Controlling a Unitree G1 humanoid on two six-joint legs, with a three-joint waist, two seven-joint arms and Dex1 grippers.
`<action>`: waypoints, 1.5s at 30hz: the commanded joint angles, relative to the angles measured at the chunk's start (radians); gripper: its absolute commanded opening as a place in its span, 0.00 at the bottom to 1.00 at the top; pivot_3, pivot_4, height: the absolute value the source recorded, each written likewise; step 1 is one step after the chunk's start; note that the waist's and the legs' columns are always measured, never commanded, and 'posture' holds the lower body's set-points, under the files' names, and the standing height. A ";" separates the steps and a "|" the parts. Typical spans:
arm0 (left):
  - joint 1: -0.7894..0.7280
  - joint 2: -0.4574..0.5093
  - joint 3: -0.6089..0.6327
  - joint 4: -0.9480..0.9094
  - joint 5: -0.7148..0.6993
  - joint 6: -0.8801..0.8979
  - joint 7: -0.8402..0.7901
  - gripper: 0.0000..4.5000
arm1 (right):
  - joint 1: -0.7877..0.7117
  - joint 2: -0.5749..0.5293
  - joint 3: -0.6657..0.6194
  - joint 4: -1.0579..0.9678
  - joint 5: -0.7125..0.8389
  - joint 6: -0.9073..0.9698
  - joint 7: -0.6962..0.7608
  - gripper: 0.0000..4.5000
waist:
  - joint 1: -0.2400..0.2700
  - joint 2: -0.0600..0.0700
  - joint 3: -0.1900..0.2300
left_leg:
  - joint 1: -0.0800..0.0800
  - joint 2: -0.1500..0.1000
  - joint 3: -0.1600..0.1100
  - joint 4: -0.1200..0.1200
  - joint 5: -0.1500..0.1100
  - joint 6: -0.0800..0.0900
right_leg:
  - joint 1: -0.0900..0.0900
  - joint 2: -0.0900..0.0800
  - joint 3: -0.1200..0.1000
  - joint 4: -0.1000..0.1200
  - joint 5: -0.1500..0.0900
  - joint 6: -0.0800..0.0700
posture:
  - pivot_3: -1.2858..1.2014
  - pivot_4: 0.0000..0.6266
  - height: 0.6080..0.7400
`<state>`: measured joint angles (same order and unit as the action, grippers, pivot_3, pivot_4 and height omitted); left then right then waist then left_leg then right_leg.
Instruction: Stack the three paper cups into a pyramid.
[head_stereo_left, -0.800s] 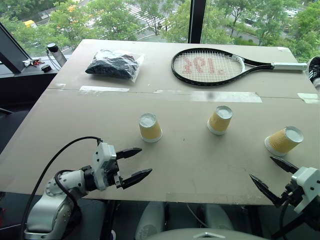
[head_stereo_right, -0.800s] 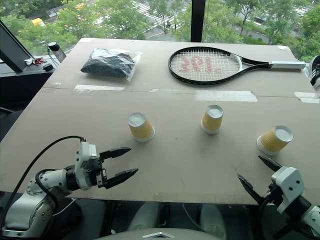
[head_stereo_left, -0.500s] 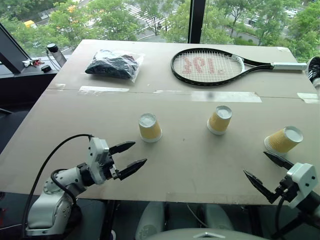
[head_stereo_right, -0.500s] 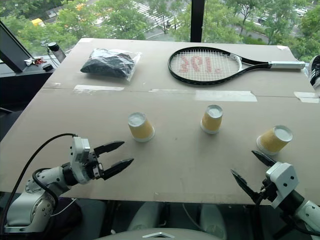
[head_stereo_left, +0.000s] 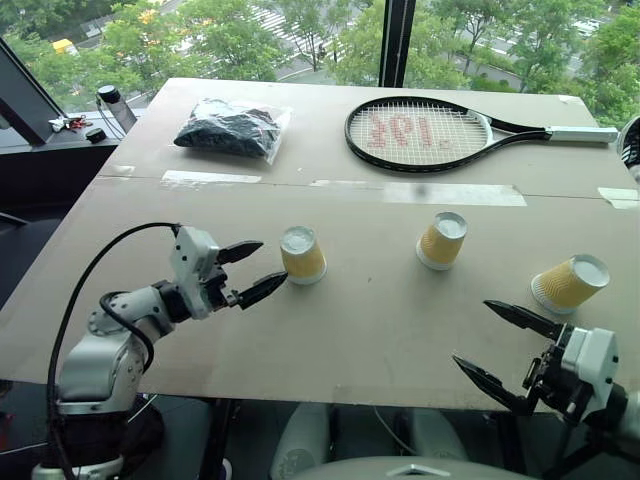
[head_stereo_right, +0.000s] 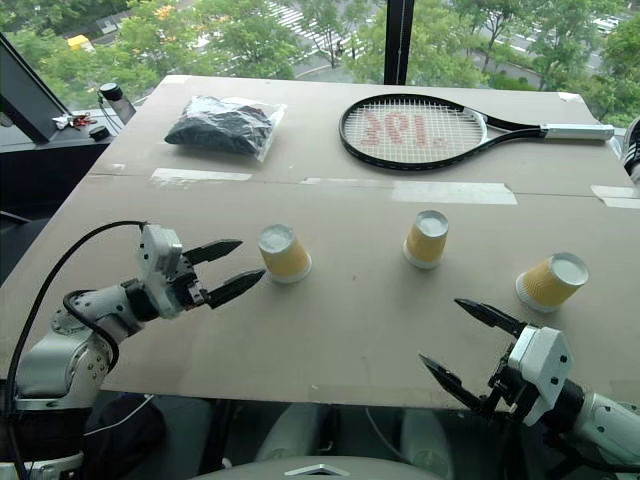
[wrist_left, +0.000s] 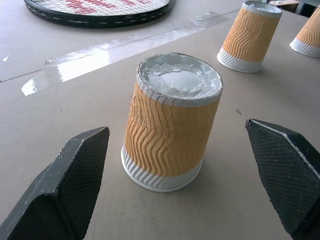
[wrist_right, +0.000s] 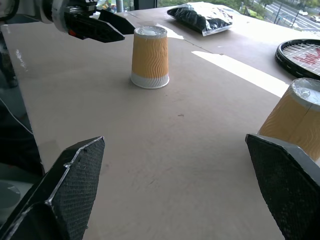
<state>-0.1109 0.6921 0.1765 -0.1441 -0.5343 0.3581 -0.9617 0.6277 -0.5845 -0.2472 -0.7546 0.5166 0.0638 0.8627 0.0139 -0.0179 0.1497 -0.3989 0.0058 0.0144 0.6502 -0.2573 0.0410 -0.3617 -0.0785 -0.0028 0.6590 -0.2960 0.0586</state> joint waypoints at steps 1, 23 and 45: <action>-0.076 -0.005 -0.055 0.060 0.044 -0.026 -0.025 1.00 | 0.012 -0.009 -0.004 -0.051 0.016 0.000 0.001 0.99 | -0.001 0.000 0.000 | 0.000 0.000 0.000 0.000 0.000 0.000 | 0.000 0.000 0.000 0.000 0.000 0.000 | 0.52 0.24 1.00; -0.512 -0.260 -0.300 0.513 0.226 -0.257 -0.221 0.70 | 0.182 0.123 0.038 -0.122 -0.157 -0.101 -0.137 1.00 | 0.000 -0.001 0.000 | 0.000 -0.001 0.001 0.003 0.000 0.000 | 0.000 0.008 -0.002 0.002 0.000 0.001 | 0.52 0.24 1.00; -0.517 -0.313 -0.251 0.486 0.206 -0.233 -0.216 0.98 | 0.040 0.166 0.072 -0.137 -0.226 0.056 -0.345 1.00 | -0.008 -0.002 0.000 | 0.000 0.000 0.001 0.003 0.000 0.000 | 0.000 0.008 -0.001 0.003 0.000 0.001 | 0.52 0.24 1.00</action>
<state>-0.6386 0.3549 -0.1226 0.4447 -0.2750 0.0861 -1.1760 0.7028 -0.4176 -0.1790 -0.8737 0.2979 0.0695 0.5674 0.0054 -0.0196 0.1500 -0.3991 0.0059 0.0154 0.6533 -0.2571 0.0409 -0.3622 -0.0701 -0.0040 0.6617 -0.2960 0.0594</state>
